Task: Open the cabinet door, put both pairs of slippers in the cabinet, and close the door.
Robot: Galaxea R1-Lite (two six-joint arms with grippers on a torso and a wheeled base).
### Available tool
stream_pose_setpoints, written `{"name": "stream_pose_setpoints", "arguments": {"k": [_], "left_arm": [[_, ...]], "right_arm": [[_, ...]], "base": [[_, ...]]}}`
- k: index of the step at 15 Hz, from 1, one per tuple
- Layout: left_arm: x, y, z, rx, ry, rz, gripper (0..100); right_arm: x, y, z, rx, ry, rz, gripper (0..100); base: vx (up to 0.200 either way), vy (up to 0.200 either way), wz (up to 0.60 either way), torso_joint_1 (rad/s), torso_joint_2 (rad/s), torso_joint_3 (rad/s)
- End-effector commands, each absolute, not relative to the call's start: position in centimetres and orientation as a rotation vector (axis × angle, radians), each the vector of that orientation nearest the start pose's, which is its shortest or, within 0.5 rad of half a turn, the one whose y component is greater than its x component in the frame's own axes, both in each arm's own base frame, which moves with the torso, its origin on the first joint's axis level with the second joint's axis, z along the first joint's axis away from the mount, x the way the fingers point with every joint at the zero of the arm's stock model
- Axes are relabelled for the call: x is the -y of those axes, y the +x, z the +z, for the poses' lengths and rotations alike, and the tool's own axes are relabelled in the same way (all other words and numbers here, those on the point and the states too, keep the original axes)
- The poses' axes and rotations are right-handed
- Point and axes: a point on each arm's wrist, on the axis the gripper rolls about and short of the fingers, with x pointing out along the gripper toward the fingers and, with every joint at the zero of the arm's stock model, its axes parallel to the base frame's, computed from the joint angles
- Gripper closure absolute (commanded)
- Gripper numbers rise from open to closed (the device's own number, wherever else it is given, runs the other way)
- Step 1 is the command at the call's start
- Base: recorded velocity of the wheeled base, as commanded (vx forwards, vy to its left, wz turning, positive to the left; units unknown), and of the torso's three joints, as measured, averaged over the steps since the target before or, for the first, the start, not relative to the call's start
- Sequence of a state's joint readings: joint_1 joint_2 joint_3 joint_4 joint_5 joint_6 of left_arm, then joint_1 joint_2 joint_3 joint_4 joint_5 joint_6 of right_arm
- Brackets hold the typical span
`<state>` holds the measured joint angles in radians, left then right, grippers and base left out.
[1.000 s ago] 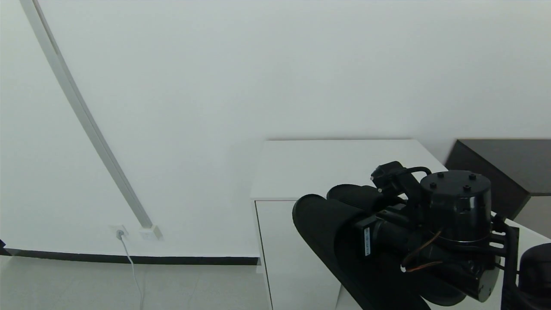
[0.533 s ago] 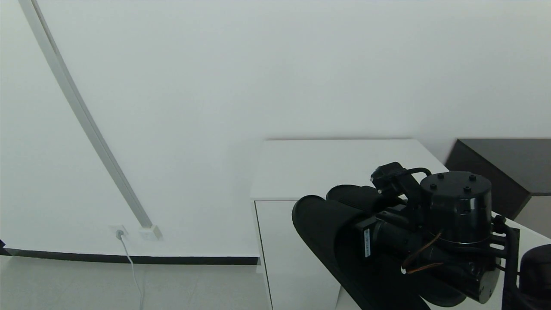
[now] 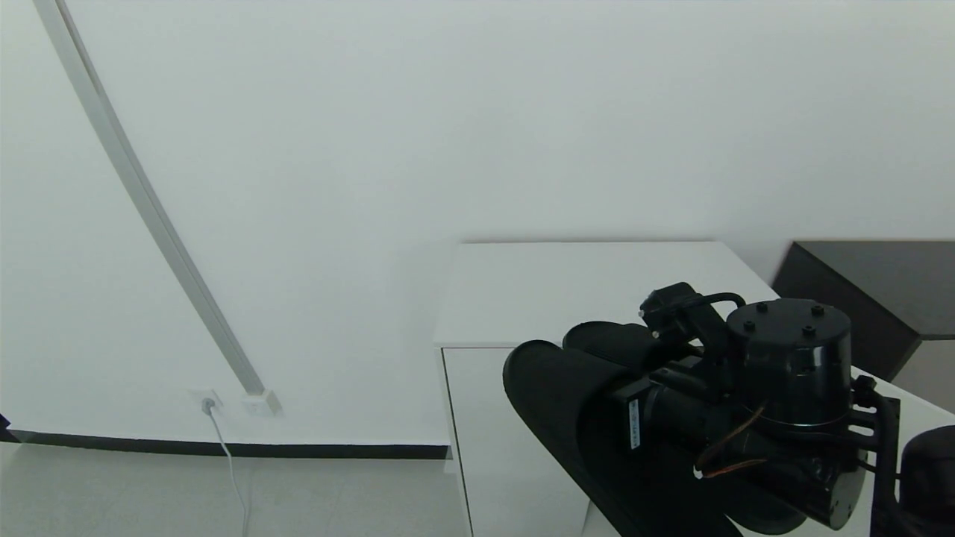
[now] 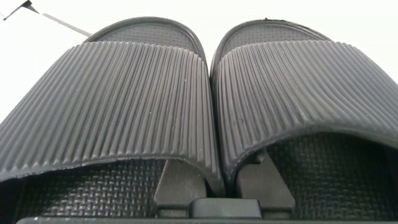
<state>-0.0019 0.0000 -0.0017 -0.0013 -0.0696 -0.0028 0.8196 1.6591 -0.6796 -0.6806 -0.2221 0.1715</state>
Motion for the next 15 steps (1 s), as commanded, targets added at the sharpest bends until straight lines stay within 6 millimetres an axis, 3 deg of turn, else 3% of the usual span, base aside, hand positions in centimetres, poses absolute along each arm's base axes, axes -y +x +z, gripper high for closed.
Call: {"name": "stream_pose_setpoints", "arguments": {"k": [1, 15], "left_arm": [[0.15, -2.3, 7.61, 0.003, -0.003, -0.072, 100], [0.15, -2.29, 7.61, 0.001, -0.001, -0.072, 100]], "right_arm": [[-20.52, 19.74, 16.51, -0.313, 0.014, 0.57, 100], [-20.31, 19.61, 16.22, -0.312, 0.013, 0.569, 100]], "base": [[0.0, -0.2, 0.0, -0.002, 0.01, -0.002], [0.0, -0.2, 0.0, 0.004, 0.0, 0.002]]}}
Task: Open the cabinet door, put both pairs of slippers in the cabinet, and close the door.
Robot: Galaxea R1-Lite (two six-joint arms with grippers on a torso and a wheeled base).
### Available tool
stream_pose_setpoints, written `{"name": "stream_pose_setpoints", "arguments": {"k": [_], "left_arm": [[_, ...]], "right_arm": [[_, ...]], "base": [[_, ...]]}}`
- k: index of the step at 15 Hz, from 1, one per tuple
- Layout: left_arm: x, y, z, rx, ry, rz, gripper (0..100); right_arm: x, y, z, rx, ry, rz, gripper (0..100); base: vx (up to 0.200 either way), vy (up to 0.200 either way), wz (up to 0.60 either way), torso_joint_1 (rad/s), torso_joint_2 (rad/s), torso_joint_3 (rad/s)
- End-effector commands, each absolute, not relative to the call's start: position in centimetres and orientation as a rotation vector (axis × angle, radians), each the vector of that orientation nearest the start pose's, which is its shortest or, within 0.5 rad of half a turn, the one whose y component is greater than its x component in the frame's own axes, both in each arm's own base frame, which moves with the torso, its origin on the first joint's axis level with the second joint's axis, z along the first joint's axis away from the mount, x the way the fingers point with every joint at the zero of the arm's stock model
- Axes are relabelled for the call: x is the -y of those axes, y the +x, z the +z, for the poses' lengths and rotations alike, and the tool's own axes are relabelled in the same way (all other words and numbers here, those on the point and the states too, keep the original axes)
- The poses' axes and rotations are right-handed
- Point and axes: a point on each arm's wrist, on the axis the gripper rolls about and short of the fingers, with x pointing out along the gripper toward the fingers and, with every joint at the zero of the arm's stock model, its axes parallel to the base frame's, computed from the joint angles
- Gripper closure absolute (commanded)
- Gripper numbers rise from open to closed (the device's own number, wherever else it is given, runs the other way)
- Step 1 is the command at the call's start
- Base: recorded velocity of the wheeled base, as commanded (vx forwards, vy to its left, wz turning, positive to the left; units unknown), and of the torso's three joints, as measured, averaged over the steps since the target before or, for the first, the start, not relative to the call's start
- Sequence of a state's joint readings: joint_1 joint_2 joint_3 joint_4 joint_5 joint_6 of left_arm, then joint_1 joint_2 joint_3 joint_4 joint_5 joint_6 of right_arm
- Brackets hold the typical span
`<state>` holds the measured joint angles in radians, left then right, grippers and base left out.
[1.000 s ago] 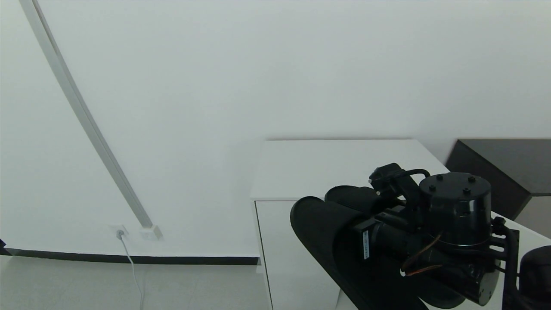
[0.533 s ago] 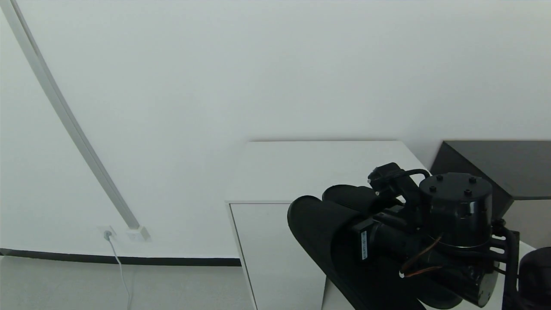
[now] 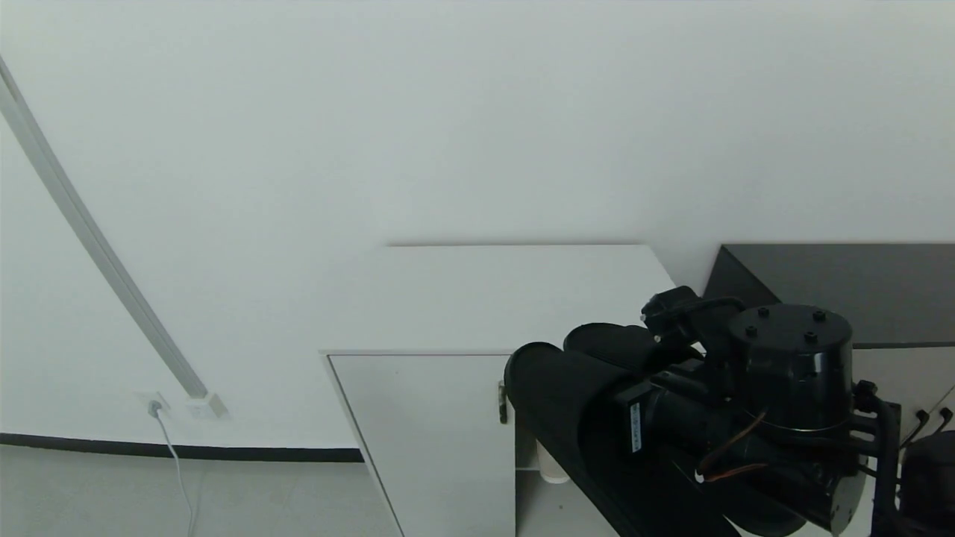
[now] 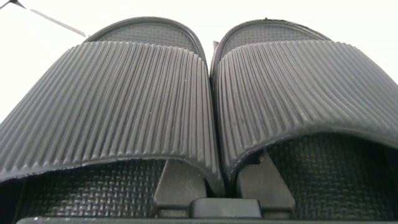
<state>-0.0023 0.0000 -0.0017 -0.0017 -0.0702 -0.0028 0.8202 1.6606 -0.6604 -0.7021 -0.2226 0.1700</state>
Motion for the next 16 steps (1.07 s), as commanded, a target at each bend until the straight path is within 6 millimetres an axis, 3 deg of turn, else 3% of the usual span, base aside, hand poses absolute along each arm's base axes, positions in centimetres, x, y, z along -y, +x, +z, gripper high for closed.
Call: {"name": "stream_pose_setpoints", "arguments": {"k": [1, 3, 16], "left_arm": [[0.15, -2.3, 7.61, 0.003, -0.001, -0.072, 100], [0.15, -2.29, 7.61, 0.001, -0.003, -0.071, 100], [0.15, -2.3, 7.61, 0.003, -0.004, -0.071, 100]], "right_arm": [[-20.31, 19.61, 16.22, -0.312, 0.013, 0.569, 100], [-20.27, 19.56, 16.11, -0.318, 0.014, 0.572, 100], [-20.35, 18.85, 15.42, -0.319, 0.006, 0.597, 100]], "base": [[0.0, -0.2, 0.0, 0.007, 0.0, 0.002], [0.0, -0.2, 0.0, 0.005, 0.0, 0.005], [0.0, 0.0, 0.0, 0.0, 0.0, 0.0]]}}
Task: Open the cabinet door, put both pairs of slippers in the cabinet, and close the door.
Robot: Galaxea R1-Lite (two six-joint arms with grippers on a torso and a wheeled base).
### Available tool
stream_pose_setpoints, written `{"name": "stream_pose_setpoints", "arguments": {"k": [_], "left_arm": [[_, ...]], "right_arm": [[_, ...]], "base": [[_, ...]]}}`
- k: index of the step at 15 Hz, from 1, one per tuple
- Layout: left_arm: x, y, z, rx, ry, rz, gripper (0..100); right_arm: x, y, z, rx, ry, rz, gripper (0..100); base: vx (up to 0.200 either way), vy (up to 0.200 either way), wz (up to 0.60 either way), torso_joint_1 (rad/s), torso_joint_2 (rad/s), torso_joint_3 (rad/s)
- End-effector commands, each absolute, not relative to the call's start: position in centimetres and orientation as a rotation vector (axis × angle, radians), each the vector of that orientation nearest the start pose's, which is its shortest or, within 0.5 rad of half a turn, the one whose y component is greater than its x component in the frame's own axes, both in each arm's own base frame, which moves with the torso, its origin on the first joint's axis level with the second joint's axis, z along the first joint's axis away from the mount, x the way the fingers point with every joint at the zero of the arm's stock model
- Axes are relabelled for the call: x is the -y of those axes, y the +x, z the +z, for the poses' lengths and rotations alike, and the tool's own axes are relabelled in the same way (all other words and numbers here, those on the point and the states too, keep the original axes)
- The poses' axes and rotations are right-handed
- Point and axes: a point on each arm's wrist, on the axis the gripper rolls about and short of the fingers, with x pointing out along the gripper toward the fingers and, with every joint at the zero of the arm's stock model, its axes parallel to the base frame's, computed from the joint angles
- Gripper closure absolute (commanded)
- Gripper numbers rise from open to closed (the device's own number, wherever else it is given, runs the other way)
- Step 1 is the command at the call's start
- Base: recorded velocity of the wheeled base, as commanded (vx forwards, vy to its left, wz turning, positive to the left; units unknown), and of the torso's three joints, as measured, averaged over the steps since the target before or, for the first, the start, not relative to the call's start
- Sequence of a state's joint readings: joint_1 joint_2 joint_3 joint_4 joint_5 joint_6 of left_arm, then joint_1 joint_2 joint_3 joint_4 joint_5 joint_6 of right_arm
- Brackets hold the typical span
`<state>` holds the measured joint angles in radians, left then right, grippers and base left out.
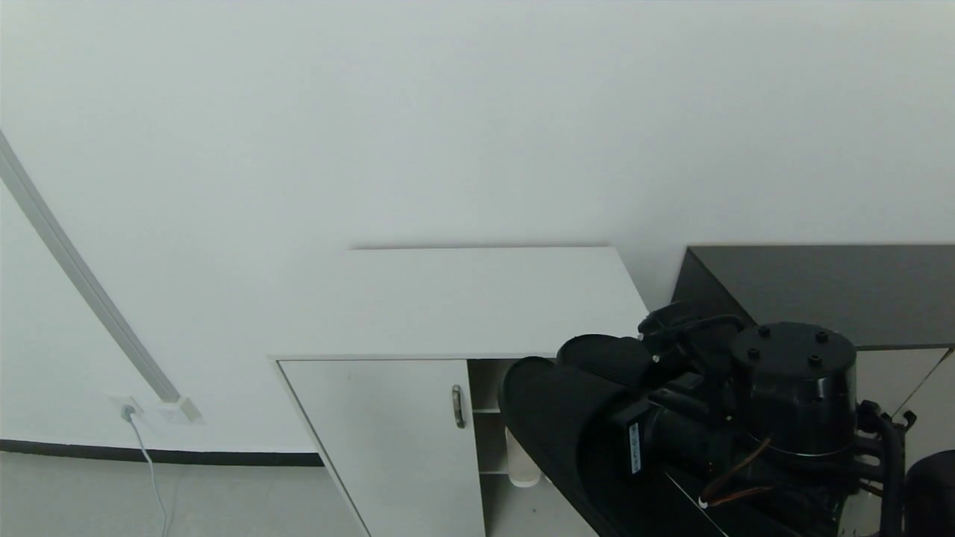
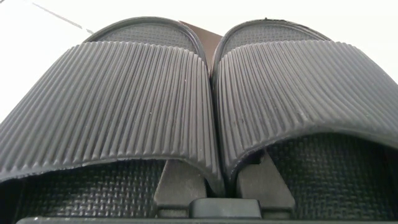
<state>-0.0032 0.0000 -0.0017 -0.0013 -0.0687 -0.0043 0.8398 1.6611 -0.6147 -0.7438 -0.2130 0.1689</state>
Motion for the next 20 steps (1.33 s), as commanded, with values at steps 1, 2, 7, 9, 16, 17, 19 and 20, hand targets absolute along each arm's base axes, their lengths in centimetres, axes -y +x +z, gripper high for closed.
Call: {"name": "stream_pose_setpoints", "arguments": {"k": [1, 2, 7, 9, 16, 17, 19, 20], "left_arm": [[0.15, -2.3, 7.61, 0.003, -0.004, -0.072, 100], [0.15, -2.3, 7.61, 0.003, -0.004, -0.071, 100], [0.15, -2.3, 7.61, 0.003, -0.004, -0.072, 100], [0.15, -2.29, 7.61, 0.001, -0.005, -0.072, 100], [0.15, -2.3, 7.61, 0.003, -0.004, -0.072, 100], [0.15, -2.3, 7.61, 0.003, -0.004, -0.072, 100], [0.15, -2.3, 7.61, 0.003, -0.006, -0.071, 100], [0.15, -2.3, 7.61, 0.003, -0.006, -0.072, 100]], "right_arm": [[-20.35, 18.85, 15.42, -0.319, 0.006, 0.597, 100], [-20.33, 18.84, 15.38, -0.321, 0.005, 0.597, 100], [-20.31, 18.66, 15.23, -0.326, 0.001, 0.599, 100], [-20.29, 18.64, 15.2, -0.327, 0.001, 0.599, 100], [-20.28, 18.56, 15.0, -0.334, -0.005, 0.601, 100], [-20.28, 18.56, 15.0, -0.334, -0.005, 0.601, 100], [-20.3, 18.53, 15.0, -0.334, -0.005, 0.603, 100], [-20.3, 18.53, 15.0, -0.334, -0.005, 0.603, 100]], "base": [[0.0, 0.0, 0.0, 0.0, 0.0, 0.0], [0.0, 0.0, 0.0, 0.0, 0.0, 0.0], [0.0, 0.0, 0.0, -0.011, 0.02, 0.012], [0.0, 0.0, 0.0, -0.146, 0.33, 0.173], [0.0, 0.0, 0.0, -0.201, 0.47, 0.266], [0.0, 0.0, 0.0, -0.222, 0.55, 0.315], [0.0, 0.0, 0.0, -0.222, 0.54, 0.32], [0.0, 0.0, 0.0, -0.212, 0.54, 0.325]]}}
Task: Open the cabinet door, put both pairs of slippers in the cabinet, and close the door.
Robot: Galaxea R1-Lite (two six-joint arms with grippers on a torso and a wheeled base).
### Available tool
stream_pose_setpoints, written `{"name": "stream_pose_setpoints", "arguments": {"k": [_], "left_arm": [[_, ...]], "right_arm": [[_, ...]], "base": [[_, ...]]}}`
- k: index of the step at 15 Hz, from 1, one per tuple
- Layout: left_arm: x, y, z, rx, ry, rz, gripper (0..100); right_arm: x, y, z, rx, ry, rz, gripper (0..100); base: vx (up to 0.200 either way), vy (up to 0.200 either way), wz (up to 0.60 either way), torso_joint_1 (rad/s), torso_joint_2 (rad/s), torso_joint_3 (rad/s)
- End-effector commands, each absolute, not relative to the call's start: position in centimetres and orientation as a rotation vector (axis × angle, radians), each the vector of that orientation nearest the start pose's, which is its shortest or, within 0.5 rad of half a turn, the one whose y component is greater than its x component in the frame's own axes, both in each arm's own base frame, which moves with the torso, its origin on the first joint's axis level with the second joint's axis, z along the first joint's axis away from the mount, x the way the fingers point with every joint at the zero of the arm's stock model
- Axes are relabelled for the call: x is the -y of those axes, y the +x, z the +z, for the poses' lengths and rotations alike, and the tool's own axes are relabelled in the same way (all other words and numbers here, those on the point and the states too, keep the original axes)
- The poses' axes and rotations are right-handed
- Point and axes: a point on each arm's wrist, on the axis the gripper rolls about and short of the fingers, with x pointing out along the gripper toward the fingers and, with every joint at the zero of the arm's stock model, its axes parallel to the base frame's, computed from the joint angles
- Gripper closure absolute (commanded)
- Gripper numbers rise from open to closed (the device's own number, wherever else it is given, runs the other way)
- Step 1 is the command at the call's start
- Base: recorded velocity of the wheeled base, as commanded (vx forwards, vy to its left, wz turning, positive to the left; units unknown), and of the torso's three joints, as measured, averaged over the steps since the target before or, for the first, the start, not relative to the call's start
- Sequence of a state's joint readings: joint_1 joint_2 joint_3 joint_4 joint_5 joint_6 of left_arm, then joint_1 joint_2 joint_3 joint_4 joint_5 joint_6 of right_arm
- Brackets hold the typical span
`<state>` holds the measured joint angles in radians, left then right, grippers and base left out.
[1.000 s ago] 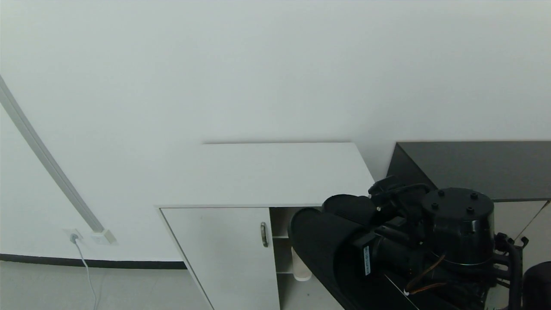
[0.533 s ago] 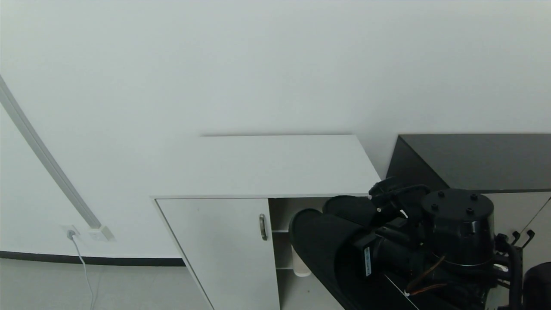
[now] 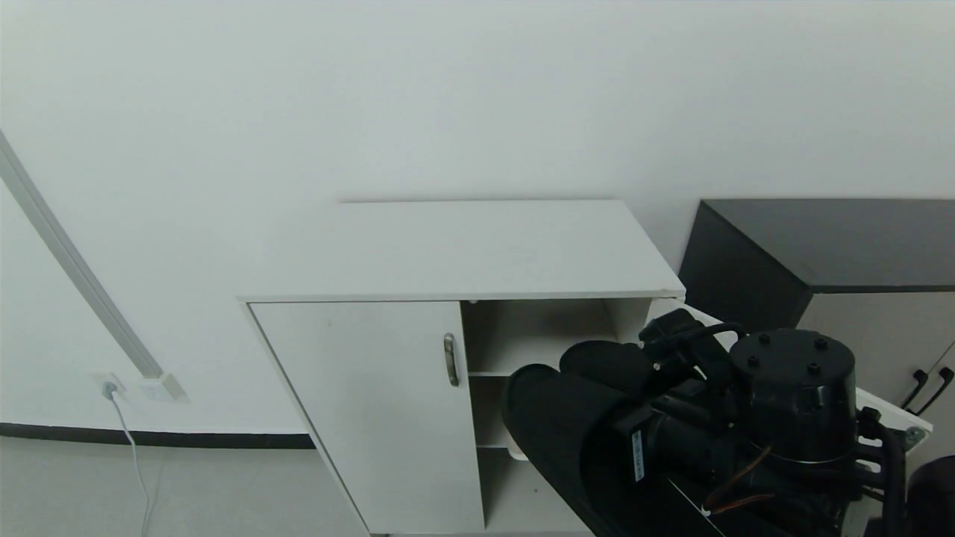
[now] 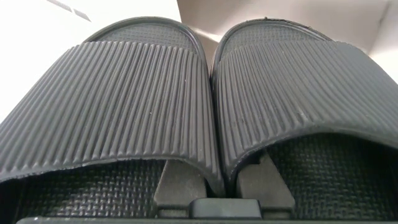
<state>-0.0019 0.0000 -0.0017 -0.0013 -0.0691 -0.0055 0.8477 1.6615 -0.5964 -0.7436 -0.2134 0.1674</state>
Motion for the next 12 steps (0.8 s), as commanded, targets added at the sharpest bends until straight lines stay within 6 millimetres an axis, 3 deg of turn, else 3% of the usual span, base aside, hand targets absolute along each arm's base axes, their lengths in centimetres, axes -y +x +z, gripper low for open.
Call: {"name": "stream_pose_setpoints", "arguments": {"k": [1, 12], "left_arm": [[0.15, -2.3, 7.61, 0.003, -0.006, -0.072, 100], [0.15, -2.3, 7.61, 0.003, -0.008, -0.071, 100]], "right_arm": [[-20.3, 18.53, 15.0, -0.334, -0.005, 0.603, 100], [-20.33, 18.5, 14.92, -0.336, -0.007, 0.604, 100]], "base": [[0.0, 0.0, 0.0, -0.203, 0.53, 0.315], [0.0, 0.0, 0.0, -0.168, 0.5, 0.322]]}}
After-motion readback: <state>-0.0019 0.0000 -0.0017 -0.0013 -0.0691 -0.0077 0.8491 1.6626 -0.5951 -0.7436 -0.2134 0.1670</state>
